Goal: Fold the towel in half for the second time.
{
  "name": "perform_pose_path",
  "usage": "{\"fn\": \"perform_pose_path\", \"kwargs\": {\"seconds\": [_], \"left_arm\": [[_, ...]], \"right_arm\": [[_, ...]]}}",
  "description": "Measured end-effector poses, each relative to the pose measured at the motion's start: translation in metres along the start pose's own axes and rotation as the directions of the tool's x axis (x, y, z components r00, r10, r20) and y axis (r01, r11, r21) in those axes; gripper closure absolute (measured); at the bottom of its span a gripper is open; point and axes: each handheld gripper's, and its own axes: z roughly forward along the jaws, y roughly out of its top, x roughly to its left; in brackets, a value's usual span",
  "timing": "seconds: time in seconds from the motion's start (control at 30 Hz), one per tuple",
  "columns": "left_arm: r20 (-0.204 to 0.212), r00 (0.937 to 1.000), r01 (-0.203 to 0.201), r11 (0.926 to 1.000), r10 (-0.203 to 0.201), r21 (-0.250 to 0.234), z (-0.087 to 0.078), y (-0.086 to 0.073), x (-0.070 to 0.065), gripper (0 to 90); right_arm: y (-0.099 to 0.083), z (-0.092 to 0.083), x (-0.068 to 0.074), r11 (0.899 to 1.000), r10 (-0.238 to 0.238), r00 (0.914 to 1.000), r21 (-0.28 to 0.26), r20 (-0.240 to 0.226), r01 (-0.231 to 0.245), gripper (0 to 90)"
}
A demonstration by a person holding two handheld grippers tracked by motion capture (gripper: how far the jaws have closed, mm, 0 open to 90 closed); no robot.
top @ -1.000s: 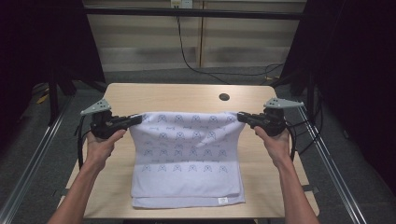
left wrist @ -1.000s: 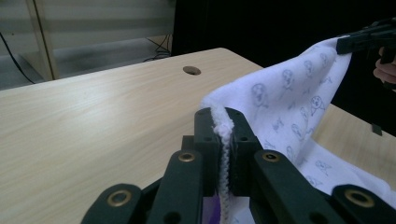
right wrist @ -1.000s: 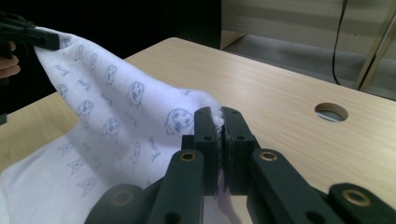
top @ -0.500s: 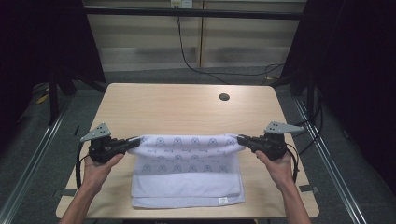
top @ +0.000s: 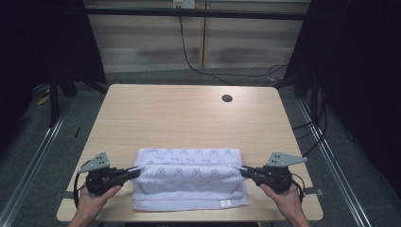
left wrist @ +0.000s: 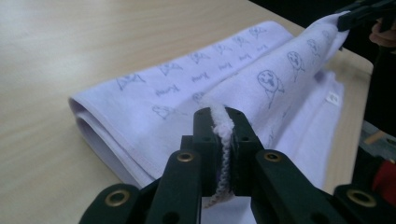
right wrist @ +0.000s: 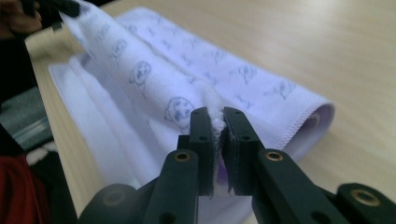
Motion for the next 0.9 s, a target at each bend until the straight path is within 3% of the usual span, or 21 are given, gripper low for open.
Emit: {"fn": "perform_pose_path", "kwargs": {"seconds": [0.07,0.1,0.13,0.17,0.2,0.27,0.3,0.37,0.4,0.43,0.53,0.63,0.7,0.73,0.77,0.8,0.83,0.87,0.9], "left_arm": [[-0.017,0.9998,-0.006,1.0000,0.006,0.003,-0.002,-0.004,-0.002,84.0],[0.008,0.9998,0.018,0.9996,-0.018,0.019,-0.002,-0.013,-0.004,83.6],[0.008,0.9998,0.018,0.9996,-0.018,0.019,-0.002,-0.013,-0.004,82.4],[-0.011,0.9999,0.008,0.9996,-0.007,0.027,-0.003,-0.015,-0.006,82.4],[0.025,0.9996,0.012,0.9998,-0.012,0.014,-0.005,-0.015,-0.010,78.1],[0.011,0.9998,0.016,0.9999,-0.016,0.006,-0.007,-0.015,-0.012,77.5],[0.036,0.9991,0.022,0.9997,-0.022,-0.008,-0.011,-0.015,-0.015,72.6],[0.038,0.9988,0.030,0.9994,-0.030,-0.018,-0.014,-0.015,-0.017,70.1],[0.054,0.9979,0.039,0.9990,-0.037,-0.023,-0.016,-0.015,-0.018,63.8],[0.037,0.9991,0.024,0.9991,-0.023,-0.035,-0.019,-0.012,-0.018,61.8],[0.019,0.9989,0.042,0.9983,-0.042,-0.041,-0.019,-0.009,-0.012,55.8],[-0.049,0.9975,0.049,0.9979,-0.051,-0.043,-0.013,0.006,0.005,51.6],[-0.064,0.9960,0.059,0.9973,-0.062,-0.044,-0.011,0.008,0.011,49.5],[-0.077,0.9940,0.074,0.9958,-0.078,-0.053,-0.009,0.011,0.017,48.5],[-0.092,0.9877,0.121,0.9908,-0.126,-0.061,-0.007,0.011,0.029,47.3],[-0.092,0.9877,0.121,0.9908,-0.126,-0.061,-0.007,0.011,0.029,46.3],[-0.131,0.9816,0.131,0.9892,-0.139,-0.065,-0.006,0.010,0.034,46.3],[-0.164,0.9776,0.124,0.9907,-0.132,-0.055,-0.006,0.008,0.038,43.8],[-0.149,0.9747,0.158,0.9850,-0.167,-0.069,-0.006,0.005,0.042,43.8]], "right_arm": [[-0.007,0.000,0.003,1.000,0.002,1.0000,0.019,0.005,-0.002,81.7],[-0.018,-0.002,0.004,0.999,0.021,0.9998,0.027,-0.002,-0.021,79.4],[-0.022,-0.004,0.005,0.999,0.032,0.9995,0.031,0.000,-0.032,76.8],[-0.022,-0.004,0.005,0.999,0.032,0.9995,0.031,0.000,-0.032,76.8],[-0.029,-0.007,0.007,0.998,0.037,0.9993,0.044,-0.001,-0.037,76.5],[-0.031,-0.008,0.009,0.998,0.043,0.9991,0.051,0.000,-0.043,75.2],[-0.035,-0.012,0.012,0.997,0.046,0.9989,0.054,-0.005,-0.046,73.5],[-0.036,-0.014,0.013,0.998,0.047,0.9989,0.047,-0.005,-0.046,72.5],[-0.036,-0.019,0.015,0.998,0.051,0.9987,0.028,-0.008,-0.050,69.8],[-0.035,-0.020,0.016,0.998,0.050,0.9987,0.022,-0.003,-0.050,68.1],[-0.032,-0.021,0.014,0.999,0.051,0.9987,0.008,0.008,-0.051,65.8],[-0.026,-0.017,0.003,0.997,0.077,0.9966,-0.006,0.032,-0.077,62.5],[-0.021,-0.016,-0.005,0.995,0.095,0.9941,-0.024,0.053,-0.094,59.2],[-0.019,-0.016,-0.009,0.994,0.101,0.9927,-0.035,0.065,-0.099,58.2],[-0.016,-0.015,-0.013,0.993,0.108,0.9911,-0.046,0.079,-0.104,56.8],[-0.014,-0.015,-0.017,0.992,0.116,0.9892,-0.056,0.089,-0.112,55.7],[-0.014,-0.015,-0.017,0.992,0.116,0.9892,-0.056,0.089,-0.112,55.7],[-0.012,-0.014,-0.024,0.989,0.136,0.9837,-0.075,0.118,-0.127,52.5],[-0.012,-0.014,-0.024,0.989,0.136,0.9837,-0.075,0.118,-0.127,52.5]]}}
